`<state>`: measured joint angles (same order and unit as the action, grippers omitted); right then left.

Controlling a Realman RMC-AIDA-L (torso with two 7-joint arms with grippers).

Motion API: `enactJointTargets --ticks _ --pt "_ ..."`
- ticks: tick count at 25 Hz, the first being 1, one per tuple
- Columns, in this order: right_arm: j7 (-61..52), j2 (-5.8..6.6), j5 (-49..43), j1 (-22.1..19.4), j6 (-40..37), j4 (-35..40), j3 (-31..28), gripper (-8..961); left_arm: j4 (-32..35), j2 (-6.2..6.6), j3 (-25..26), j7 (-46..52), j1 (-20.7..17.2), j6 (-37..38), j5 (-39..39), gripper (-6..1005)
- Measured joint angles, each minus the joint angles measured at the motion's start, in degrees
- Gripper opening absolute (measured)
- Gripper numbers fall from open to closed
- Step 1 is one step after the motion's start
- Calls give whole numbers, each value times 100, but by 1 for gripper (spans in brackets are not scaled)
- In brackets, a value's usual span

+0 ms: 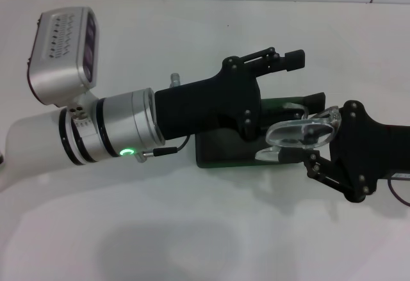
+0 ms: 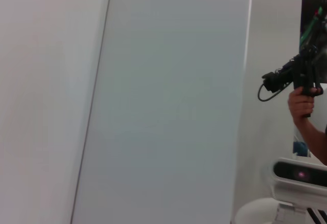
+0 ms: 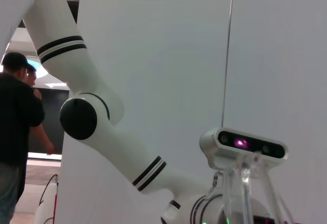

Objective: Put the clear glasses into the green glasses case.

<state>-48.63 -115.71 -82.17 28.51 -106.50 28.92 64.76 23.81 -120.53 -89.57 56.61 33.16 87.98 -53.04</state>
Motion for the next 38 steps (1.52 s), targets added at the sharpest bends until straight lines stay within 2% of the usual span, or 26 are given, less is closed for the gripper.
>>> enactJointTargets --ticks 11,18,20,22,26,29,32,35,38 --pt "-107 3 -16 -18 -57 0 2 118 -22 3 4 -26 -39 -28 26 758" --pt "-228 38 -35 -145 -150 119 -64 119 -470 63 78 -511 -146 -265 1043 758" --pt "-538 52 -30 -189 -119 346 -128 119 -549 95 259 -581 -232 -320 1193 758" --pt "-1035 62 -63 -205 -27 723 -159 120 -574 123 656 -659 -429 -351 1215 758" --pt "-2669 71 -525 -96 453 2021 -114 120 -581 209 1570 -720 -933 -364 1208 758" --pt "-4067 38 -1411 210 929 3006 -2 120 -580 287 2017 -688 -1262 -298 1217 758" --pt "-5552 44 -2511 846 1220 3603 339 121 -585 330 2184 -675 -1467 -247 1252 758" --pt "-6494 27 -3507 1568 1281 3481 628 121 -589 327 2204 -674 -1553 -241 1267 758" --pt "-7121 -12 -4236 2352 1507 3044 1195 121 -611 319 2212 -674 -1589 -258 1253 758"
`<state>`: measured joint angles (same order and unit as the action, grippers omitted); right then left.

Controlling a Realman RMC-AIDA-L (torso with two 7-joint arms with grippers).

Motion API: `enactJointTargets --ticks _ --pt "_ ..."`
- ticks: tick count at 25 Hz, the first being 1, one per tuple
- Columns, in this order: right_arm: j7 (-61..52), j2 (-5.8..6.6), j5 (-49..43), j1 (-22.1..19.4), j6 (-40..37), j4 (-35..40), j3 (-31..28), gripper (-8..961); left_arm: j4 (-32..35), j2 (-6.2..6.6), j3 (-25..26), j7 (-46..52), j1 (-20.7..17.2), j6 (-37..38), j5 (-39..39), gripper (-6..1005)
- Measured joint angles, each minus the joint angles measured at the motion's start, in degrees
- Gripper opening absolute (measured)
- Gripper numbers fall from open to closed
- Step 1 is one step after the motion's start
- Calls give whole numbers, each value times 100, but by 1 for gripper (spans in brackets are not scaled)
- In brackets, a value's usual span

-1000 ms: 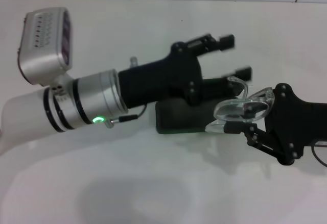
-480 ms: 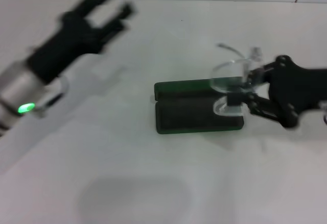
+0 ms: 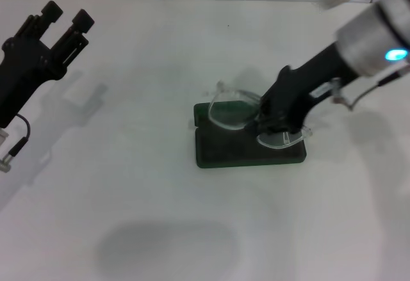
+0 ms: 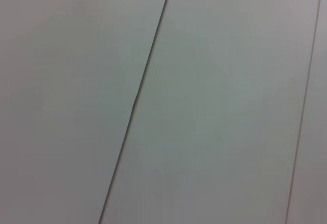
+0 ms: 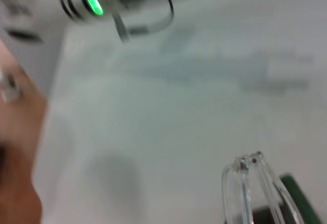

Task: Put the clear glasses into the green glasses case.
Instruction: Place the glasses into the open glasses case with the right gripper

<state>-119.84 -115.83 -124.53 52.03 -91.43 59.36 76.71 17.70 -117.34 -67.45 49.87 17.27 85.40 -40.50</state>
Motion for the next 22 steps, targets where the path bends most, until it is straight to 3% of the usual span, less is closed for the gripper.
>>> enactJointTargets --ticks 2,3,7,13,22 --pt "-122 -2 -92 124 76 -58 138 121 -15 2 -4 0 -2 -15 -28 758" --pt "-487 -2 -376 416 290 -167 612 122 -21 2 -17 0 10 -21 -42 758" --pt "-717 -17 -667 646 387 -183 980 122 -29 8 -42 3 60 -23 -45 758" --pt "-747 -24 -756 708 401 -239 1184 123 -30 26 -48 43 128 -24 -58 758" --pt "-1067 -36 -915 802 903 -338 2000 124 -30 -5 -40 48 168 -31 -107 758"
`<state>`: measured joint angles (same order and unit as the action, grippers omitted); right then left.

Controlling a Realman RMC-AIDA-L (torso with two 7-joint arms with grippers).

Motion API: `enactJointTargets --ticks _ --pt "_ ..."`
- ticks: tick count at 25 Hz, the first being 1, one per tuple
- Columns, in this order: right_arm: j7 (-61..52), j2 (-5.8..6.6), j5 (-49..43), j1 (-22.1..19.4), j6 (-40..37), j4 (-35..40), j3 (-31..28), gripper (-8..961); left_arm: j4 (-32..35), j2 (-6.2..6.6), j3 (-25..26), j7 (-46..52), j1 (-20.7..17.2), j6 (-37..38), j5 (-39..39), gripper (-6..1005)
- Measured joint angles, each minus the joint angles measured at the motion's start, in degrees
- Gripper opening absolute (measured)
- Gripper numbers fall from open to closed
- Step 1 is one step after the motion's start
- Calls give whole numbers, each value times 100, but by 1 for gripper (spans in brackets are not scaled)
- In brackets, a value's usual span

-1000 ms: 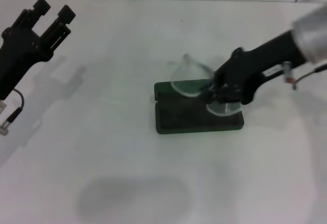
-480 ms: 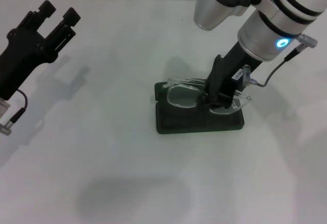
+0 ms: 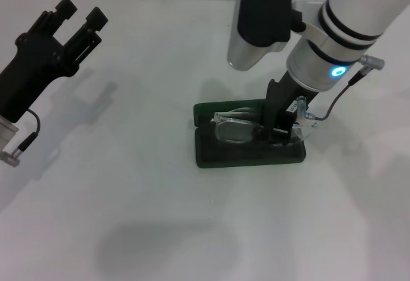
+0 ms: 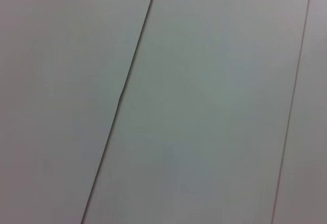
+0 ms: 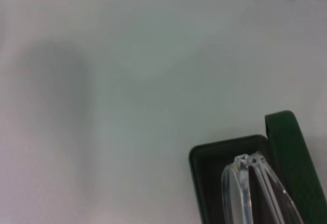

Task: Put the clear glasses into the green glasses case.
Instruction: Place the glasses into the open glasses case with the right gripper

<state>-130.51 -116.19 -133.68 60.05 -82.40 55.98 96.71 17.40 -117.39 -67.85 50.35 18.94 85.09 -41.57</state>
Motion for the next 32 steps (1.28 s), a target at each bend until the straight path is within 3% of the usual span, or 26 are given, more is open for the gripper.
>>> enactJointTargets --ticks 32 --pt "-140 0 159 113 417 -114 892 127 -61 -32 -9 -14 65 -63 -29 757"
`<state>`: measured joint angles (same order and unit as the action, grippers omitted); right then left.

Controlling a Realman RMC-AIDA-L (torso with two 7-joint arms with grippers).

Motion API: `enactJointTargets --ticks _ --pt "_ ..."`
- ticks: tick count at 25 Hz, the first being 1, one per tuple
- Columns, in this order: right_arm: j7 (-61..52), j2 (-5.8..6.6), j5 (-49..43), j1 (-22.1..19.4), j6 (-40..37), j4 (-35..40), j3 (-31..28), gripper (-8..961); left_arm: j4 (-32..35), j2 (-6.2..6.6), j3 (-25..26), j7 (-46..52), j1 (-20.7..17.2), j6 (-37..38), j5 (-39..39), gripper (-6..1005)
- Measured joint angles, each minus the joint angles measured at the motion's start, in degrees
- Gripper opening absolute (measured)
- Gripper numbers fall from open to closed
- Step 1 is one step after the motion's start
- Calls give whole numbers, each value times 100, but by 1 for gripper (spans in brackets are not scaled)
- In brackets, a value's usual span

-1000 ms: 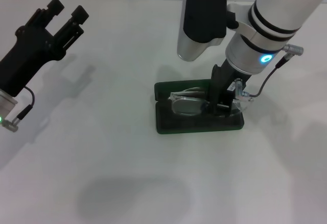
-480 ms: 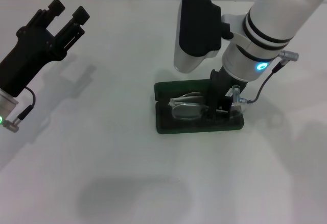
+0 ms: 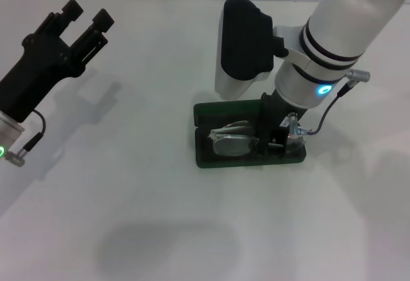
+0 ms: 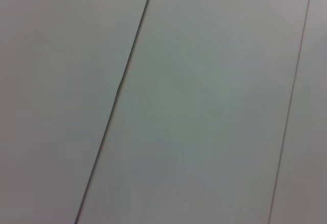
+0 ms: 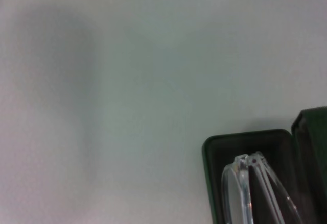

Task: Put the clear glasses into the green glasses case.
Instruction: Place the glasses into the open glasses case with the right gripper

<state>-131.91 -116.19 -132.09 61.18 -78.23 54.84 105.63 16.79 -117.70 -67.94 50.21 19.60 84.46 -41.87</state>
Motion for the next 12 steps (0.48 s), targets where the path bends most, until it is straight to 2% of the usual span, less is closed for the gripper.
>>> enactJointTargets --ticks 12 --pt "-133 0 -20 34 108 -67 184 128 0 -50 2 -3 71 -10 -200 757"
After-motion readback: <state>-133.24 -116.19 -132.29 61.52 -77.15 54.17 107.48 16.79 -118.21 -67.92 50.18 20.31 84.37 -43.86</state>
